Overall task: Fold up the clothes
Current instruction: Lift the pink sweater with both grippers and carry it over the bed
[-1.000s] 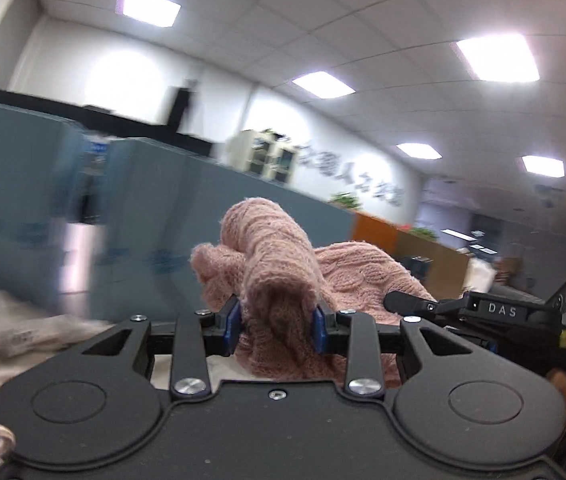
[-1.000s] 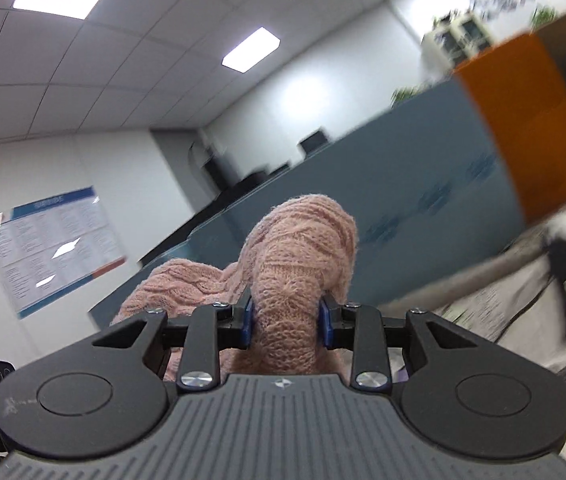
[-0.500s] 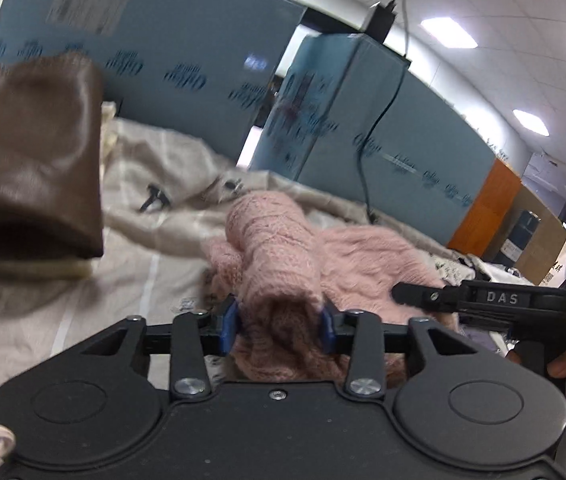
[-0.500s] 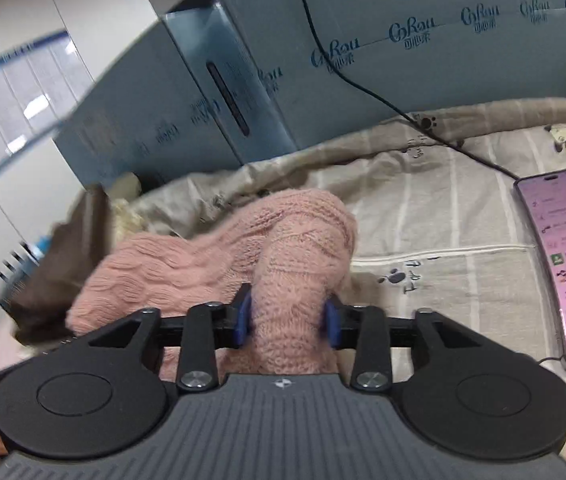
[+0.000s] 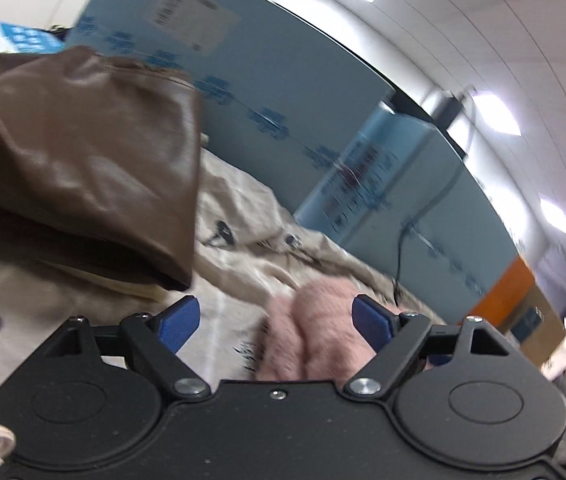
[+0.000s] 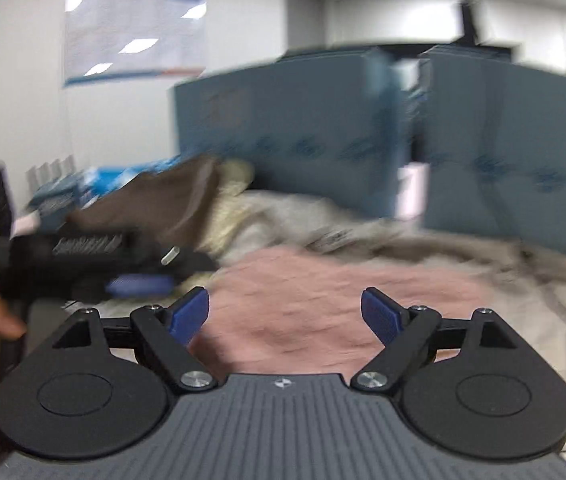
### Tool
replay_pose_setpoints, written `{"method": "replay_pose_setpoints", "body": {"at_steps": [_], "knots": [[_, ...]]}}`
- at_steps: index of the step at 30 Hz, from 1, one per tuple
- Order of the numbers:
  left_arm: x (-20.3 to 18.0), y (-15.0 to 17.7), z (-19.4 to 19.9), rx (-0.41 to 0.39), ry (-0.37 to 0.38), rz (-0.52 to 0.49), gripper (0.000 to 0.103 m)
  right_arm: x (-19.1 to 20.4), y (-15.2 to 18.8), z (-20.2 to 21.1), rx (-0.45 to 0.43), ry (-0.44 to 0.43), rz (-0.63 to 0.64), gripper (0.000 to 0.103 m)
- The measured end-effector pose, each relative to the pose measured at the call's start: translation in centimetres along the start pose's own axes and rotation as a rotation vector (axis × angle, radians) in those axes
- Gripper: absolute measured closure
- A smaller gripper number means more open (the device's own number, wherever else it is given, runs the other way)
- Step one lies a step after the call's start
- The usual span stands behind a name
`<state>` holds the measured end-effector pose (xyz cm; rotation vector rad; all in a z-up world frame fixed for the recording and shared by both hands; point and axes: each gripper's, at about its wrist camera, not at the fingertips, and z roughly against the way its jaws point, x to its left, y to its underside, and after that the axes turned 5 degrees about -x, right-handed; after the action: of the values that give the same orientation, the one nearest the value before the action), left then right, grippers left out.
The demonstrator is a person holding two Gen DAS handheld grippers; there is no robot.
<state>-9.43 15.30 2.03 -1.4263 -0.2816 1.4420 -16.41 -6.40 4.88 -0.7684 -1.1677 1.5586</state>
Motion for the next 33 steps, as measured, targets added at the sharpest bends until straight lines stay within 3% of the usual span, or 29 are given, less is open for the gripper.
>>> {"method": "replay_pose_setpoints", "body": {"at_steps": [5, 7, 9, 11, 16, 19, 20, 21, 22, 23, 24, 26, 30, 33], "knots": [[1.2, -0.4, 0.4, -0.004, -0.011, 0.069, 0.019, 0.0, 0.6, -4.1, 0.119, 0.001, -0.143, 0.021], [1.3, -0.3, 0.4, 0.010, -0.004, 0.078, 0.019, -0.6, 1.2, -4.9, 0.122, 0.016, -0.189, 0.034], [1.3, -0.1, 0.0, 0.038, 0.012, 0.089, 0.019, -1.9, 1.4, -4.5, 0.101, 0.012, -0.258, 0.065], [1.3, 0.1, -0.6, 0.075, 0.035, 0.110, 0.019, -3.1, 1.4, -3.5, 0.071, -0.008, -0.339, 0.085], [1.0, 1.2, -2.9, 0.183, 0.059, 0.158, 0.019, -3.1, 0.3, 1.0, -0.101, 0.015, -0.340, 0.086], [-0.3, 2.0, -4.0, 0.222, 0.035, 0.094, 0.022, -3.6, -0.4, 3.0, -0.182, 0.028, -0.348, 0.086], [-0.9, 2.3, -4.1, 0.229, 0.035, 0.059, 0.030, -3.8, -0.6, 3.5, -0.204, 0.032, -0.350, 0.086], [-1.6, 2.7, -4.4, 0.247, 0.042, 0.025, 0.057, -4.1, -0.9, 4.0, -0.225, 0.035, -0.354, 0.086], [-2.2, 3.1, -4.6, 0.262, 0.046, -0.012, 0.070, -4.4, -1.1, 4.5, -0.248, 0.041, -0.361, 0.086], [-2.9, 3.7, -4.8, 0.266, 0.040, -0.059, 0.081, -4.7, -1.5, 5.0, -0.274, 0.046, -0.368, 0.086], [-3.5, 4.1, -4.8, 0.262, 0.036, -0.104, 0.084, -5.1, -1.8, 5.8, -0.301, 0.051, -0.373, 0.086], [-4.2, 4.0, -4.0, 0.208, 0.038, -0.172, 0.086, -5.9, -2.2, 7.5, -0.357, 0.073, -0.375, 0.086], [-4.2, 1.7, -1.1, 0.073, 0.027, -0.191, 0.086, -8.7, -2.1, 11.6, -0.452, 0.150, -0.418, 0.087], [-3.7, 1.1, 0.1, 0.068, 0.005, -0.238, 0.086, -11.3, -0.4, 14.5, -0.465, 0.238, -0.473, 0.087]]}}
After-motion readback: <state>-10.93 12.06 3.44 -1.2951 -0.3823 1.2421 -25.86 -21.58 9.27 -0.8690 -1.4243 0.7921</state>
